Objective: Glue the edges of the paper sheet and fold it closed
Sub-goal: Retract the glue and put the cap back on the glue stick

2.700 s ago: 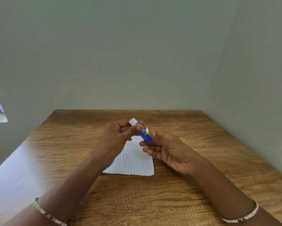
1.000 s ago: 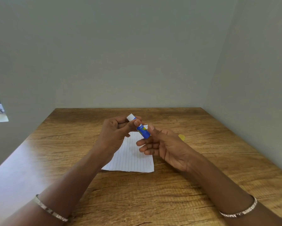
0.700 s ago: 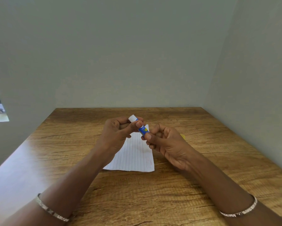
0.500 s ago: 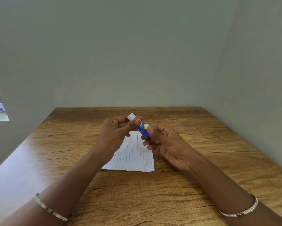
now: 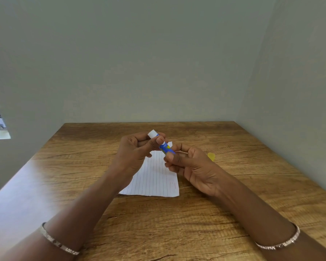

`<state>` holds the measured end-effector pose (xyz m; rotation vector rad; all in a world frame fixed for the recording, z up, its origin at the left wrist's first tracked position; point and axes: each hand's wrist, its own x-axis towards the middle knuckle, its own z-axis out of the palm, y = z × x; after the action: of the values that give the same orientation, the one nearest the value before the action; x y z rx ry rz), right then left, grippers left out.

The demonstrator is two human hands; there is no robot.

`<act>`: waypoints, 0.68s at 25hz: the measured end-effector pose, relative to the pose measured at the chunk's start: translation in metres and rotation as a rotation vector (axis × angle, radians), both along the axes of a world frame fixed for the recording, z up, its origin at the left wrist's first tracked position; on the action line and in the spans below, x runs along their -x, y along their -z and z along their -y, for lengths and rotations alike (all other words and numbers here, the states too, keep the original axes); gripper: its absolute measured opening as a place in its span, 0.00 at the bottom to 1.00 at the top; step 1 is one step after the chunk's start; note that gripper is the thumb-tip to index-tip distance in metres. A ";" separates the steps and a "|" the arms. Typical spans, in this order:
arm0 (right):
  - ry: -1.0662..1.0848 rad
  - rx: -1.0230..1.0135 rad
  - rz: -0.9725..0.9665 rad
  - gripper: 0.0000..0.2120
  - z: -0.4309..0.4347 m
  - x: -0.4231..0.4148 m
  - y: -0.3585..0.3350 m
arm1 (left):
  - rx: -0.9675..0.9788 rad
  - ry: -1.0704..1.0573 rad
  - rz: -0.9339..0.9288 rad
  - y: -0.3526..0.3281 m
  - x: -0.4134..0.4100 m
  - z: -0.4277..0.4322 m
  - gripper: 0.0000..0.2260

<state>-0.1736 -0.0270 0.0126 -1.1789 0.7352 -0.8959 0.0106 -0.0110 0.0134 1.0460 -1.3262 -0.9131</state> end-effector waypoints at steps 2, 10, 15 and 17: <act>-0.014 -0.073 0.019 0.14 -0.001 -0.001 -0.001 | 0.007 -0.006 -0.014 -0.001 -0.002 0.000 0.12; 0.052 0.002 0.062 0.07 0.002 0.000 0.002 | 0.000 -0.002 -0.010 -0.001 -0.001 0.000 0.14; 0.007 -0.048 0.058 0.08 -0.001 0.000 -0.001 | 0.007 0.000 -0.006 -0.001 0.000 0.000 0.14; -0.010 -0.107 0.037 0.17 -0.001 -0.002 -0.001 | 0.012 -0.005 -0.016 -0.001 -0.001 0.000 0.14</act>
<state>-0.1719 -0.0261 0.0136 -1.0675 0.7379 -0.8580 0.0115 -0.0109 0.0146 1.0306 -1.3141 -0.9065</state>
